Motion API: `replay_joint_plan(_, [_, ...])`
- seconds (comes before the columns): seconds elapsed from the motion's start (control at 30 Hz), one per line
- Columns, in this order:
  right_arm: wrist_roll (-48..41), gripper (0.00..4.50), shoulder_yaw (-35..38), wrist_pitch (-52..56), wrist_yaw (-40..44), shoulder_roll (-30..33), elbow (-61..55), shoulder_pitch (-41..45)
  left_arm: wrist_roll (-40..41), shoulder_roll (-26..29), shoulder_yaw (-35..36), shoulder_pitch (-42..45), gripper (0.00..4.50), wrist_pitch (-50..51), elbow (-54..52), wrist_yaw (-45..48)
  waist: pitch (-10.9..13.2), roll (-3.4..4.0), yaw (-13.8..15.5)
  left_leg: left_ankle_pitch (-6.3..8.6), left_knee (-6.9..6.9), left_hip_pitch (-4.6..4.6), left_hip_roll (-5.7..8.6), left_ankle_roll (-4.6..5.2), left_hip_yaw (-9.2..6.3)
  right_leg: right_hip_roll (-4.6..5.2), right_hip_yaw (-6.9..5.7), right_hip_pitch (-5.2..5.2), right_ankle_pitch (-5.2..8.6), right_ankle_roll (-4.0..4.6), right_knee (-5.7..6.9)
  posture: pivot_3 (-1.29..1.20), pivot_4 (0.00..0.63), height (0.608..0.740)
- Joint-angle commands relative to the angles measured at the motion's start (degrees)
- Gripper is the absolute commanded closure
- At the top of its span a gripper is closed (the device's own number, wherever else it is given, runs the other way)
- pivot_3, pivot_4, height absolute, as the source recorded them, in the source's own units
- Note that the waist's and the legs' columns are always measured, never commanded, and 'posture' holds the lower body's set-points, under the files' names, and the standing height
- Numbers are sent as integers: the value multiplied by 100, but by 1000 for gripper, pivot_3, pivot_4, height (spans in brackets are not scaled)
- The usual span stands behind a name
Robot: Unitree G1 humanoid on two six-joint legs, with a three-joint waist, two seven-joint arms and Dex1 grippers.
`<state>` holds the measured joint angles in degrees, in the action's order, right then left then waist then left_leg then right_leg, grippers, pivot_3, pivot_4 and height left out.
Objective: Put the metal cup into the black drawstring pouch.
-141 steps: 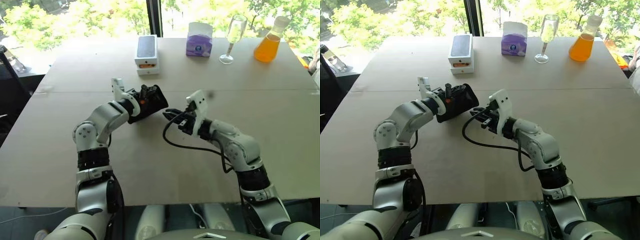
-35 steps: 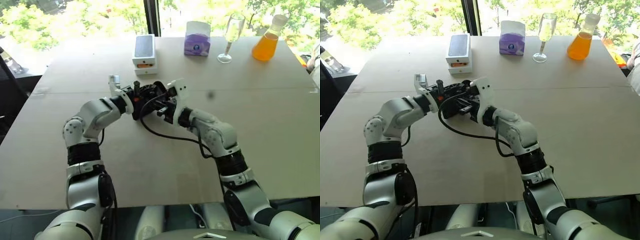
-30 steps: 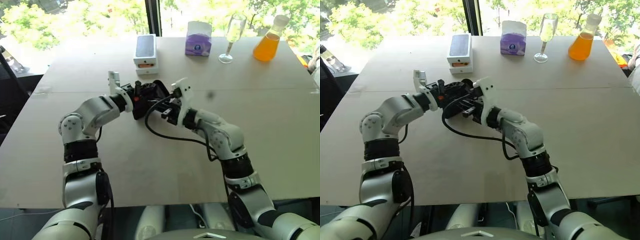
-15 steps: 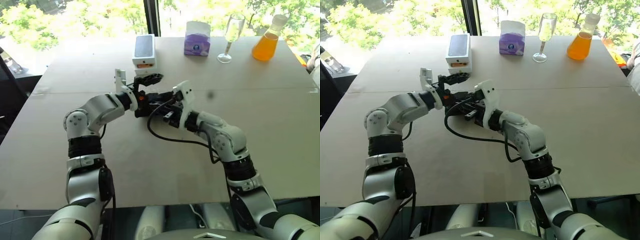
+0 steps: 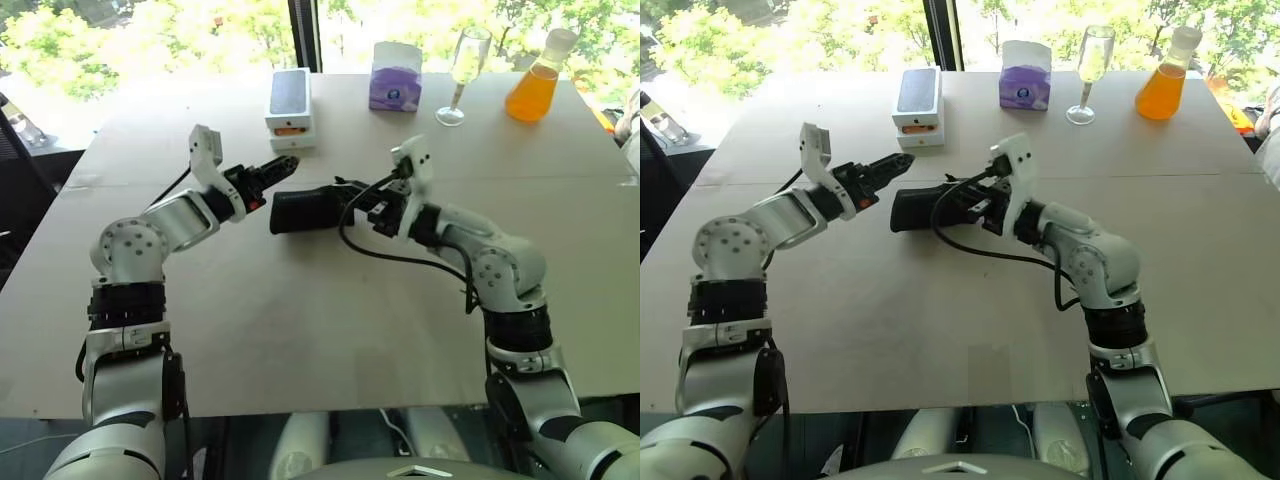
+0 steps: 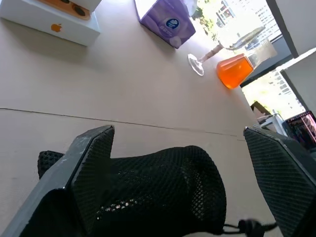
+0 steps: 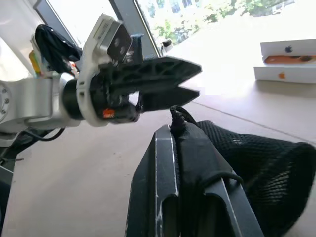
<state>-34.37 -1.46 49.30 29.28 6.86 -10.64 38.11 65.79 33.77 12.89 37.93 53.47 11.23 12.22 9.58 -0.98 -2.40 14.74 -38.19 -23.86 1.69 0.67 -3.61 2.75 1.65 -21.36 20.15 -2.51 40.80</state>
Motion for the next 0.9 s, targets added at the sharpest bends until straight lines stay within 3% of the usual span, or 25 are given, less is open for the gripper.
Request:
replay_joint_plan(0.03, [-244, 4500, 146, 193, 44, 213, -342, 99, -265, -177, 125, -180, 192, -176, -499, 213, 0, 0, 0, 0, 0, 0, 0, 0, 1, 1, 4, 0, 0, 0, 0, 0, 150, 740])
replay_joint_plan(0.2, [-425, 4500, 234, 400, 14, 480, -517, 138, -1180, 19, -575, -755, 192, -527, -1583, 1022, 0, 0, -14, 1, 4, -3, 0, 1, 7, -1, 13, -1, 0, 0, 2, 0, 150, 740])
replay_joint_plan(0.43, [-643, 4500, 258, 697, 56, 758, -584, 590, -2582, 122, -1583, -1158, 192, -1876, -2717, 2439, 2, 4, 3, 0, 9, -5, 0, 1, 9, -1, 18, -5, -1, 1, 1, 0, 150, 740])
replay_joint_plan(0.67, [-857, 4500, 247, 960, 212, 997, -545, 1179, -3781, -580, -1836, -789, 192, -2904, -2521, 2131, 5, 7, -1, 1, 7, -8, 0, 3, 10, -4, 17, -4, -1, 1, 1, 0, 150, 740])
replay_joint_plan(0.9, [-857, 4500, 163, 909, 344, 1127, -395, 1392, -4654, -836, -1874, -758, 192, -3448, -2224, 1891, 5, 8, 0, 2, 4, -9, 0, 4, 11, -5, 18, -4, -1, 0, 1, 0, 150, 740])
